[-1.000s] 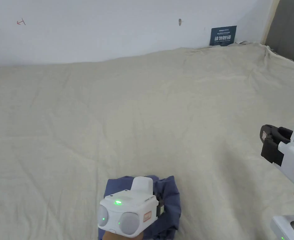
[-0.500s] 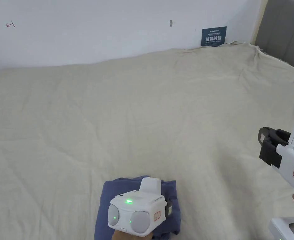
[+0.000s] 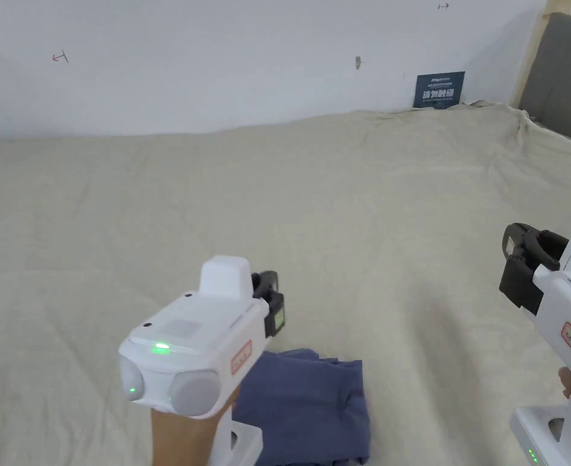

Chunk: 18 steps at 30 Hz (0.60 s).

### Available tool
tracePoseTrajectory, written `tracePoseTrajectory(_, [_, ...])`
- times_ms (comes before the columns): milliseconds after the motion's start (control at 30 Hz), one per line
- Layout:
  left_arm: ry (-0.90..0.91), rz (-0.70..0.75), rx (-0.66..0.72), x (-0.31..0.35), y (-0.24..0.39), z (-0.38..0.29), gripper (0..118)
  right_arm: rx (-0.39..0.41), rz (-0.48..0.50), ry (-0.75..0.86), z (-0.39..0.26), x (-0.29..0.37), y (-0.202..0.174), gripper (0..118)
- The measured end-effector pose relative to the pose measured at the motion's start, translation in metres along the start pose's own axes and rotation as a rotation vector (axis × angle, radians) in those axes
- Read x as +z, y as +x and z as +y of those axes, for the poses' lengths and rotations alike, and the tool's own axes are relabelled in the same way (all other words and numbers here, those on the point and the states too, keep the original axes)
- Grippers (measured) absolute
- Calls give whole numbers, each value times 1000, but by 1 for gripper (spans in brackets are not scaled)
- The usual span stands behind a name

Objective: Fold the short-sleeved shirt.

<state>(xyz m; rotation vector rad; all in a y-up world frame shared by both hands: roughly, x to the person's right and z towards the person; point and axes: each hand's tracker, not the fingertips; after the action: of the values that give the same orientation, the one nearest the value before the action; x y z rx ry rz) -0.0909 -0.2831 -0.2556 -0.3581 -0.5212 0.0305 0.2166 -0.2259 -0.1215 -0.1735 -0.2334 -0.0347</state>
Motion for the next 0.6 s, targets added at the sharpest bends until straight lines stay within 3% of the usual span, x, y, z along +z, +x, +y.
tracePoseTrajectory(133, [103,121,-72,19,-30,13,0,19,8,42,2,-1,-17,0])
tracePoseTrajectory(333, [215,271,-62,47,-73,17,0,38,8,103,1,-1,-42,0])
tracePoseTrajectory(600, [238,359,-39,69,-106,9,0,29,6,161,-5,-1,-61,0])
